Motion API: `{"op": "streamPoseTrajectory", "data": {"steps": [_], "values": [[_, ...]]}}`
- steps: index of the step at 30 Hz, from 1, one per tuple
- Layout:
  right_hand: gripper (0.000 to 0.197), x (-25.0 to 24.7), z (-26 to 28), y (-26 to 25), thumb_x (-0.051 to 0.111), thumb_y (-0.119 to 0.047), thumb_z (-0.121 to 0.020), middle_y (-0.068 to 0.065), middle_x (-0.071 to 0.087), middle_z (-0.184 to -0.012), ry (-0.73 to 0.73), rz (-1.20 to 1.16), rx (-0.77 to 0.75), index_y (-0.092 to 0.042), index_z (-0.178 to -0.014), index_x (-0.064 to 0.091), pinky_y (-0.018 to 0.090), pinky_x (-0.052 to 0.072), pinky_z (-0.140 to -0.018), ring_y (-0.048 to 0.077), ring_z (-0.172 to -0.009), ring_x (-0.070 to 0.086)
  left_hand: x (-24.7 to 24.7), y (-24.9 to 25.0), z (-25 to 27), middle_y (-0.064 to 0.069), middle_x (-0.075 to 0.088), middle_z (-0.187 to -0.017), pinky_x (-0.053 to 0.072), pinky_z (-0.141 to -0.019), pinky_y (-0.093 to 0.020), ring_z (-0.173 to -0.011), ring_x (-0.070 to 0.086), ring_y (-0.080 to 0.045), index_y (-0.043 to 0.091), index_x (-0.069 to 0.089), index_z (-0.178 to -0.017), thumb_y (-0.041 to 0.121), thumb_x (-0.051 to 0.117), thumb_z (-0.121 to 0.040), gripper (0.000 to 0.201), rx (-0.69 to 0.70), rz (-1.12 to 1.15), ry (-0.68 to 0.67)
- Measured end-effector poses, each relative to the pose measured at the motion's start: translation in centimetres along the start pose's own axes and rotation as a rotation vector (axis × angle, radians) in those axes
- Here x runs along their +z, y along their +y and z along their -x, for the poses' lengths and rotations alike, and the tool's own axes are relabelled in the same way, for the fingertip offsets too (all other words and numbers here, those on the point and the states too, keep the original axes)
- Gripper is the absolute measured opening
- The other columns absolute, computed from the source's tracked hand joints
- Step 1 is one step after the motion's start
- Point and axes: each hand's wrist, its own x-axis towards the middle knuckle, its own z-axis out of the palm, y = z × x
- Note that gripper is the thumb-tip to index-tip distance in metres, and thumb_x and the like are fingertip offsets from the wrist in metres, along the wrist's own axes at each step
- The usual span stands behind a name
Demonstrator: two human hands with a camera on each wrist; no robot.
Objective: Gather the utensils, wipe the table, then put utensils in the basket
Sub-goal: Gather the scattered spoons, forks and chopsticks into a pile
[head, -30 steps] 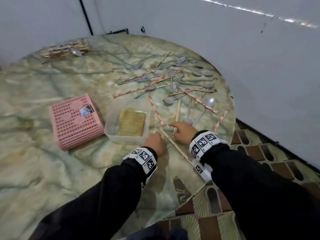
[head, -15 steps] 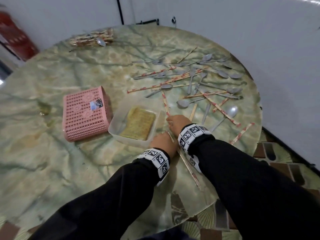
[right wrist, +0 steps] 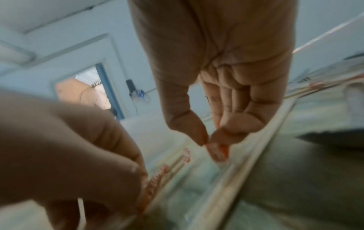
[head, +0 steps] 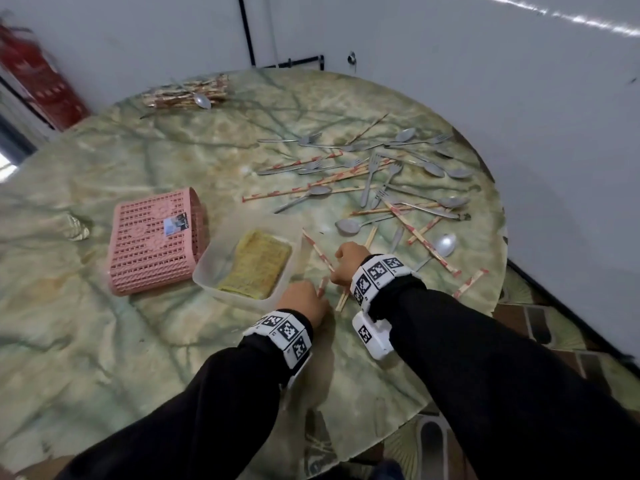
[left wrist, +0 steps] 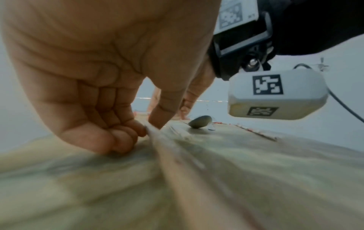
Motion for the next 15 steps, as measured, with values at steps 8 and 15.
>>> {"op": "streamPoseTrajectory", "data": {"steps": [8, 15], "values": [[0.028, -2.7, 2.7, 5.7, 0.049, 0.005, -0.078, 0.009, 0.047, -0.050, -0.096, -0.335, 0.069, -0.005, -0.052, 0.046, 0.015, 0.032, -0.034, 0.017, -0.041, 0.050, -0.8, 2.2, 0.8, -0.023, 0.059, -0.103, 0.049, -0.084, -0.040, -0.096, 0.060, -0.036, 0.004, 0.043, -0.108, 0.016, 0.037, -0.098, 0.017, 0.055, 0.279, 0.155], [0.021, -3.6, 6.9, 13.4, 0.045, 0.000, -0.079, 0.004, 0.045, -0.032, 0.155, -0.704, 0.295, -0.005, -0.058, 0.043, 0.017, 0.037, -0.035, 0.019, -0.028, 0.047, -0.9, 6.3, -0.2, -0.019, 0.056, -0.122, 0.039, -0.090, -0.033, -0.114, 0.053, -0.033, 0.002, 0.047, -0.121, 0.027, 0.050, -0.094, 0.037, 0.080, 0.301, 0.115]]}}
